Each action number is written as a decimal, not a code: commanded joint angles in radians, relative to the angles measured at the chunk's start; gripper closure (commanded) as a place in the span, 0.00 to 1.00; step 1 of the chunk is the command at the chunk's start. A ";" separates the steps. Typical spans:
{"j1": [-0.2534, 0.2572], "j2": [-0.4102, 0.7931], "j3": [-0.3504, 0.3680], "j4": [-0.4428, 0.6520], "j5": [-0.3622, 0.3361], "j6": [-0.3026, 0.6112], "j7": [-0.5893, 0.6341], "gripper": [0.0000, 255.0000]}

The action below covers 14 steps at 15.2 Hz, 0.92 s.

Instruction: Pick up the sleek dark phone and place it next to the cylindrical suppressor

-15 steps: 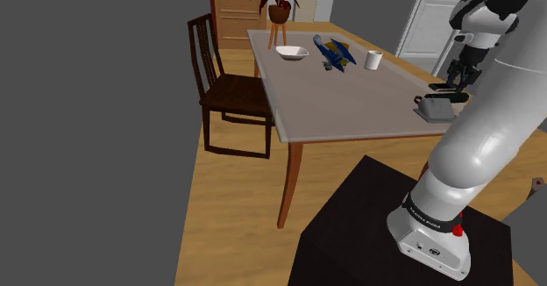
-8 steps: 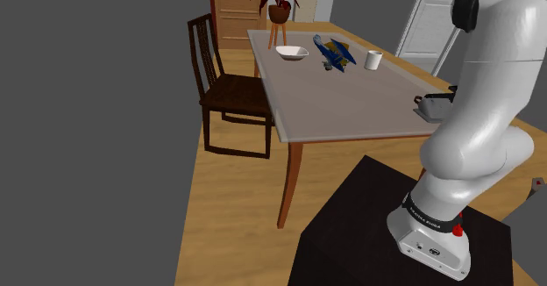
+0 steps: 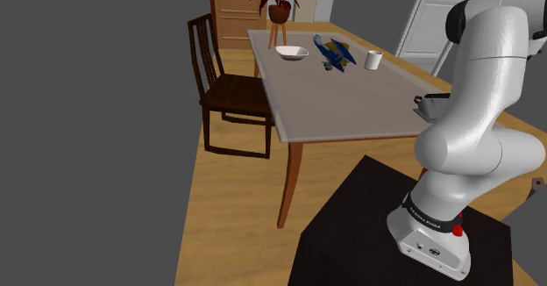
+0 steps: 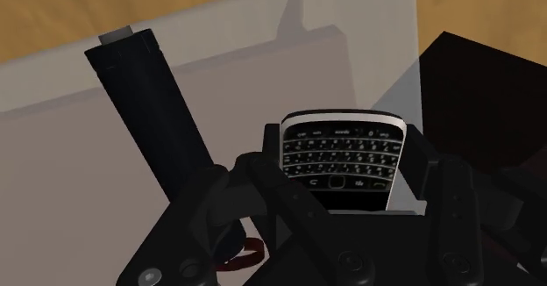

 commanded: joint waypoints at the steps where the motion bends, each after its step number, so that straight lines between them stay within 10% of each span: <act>1: -0.007 0.013 0.008 -0.009 0.011 0.018 -0.007 1.00; 14: -0.023 0.075 0.056 -0.104 0.075 0.153 -0.047 1.00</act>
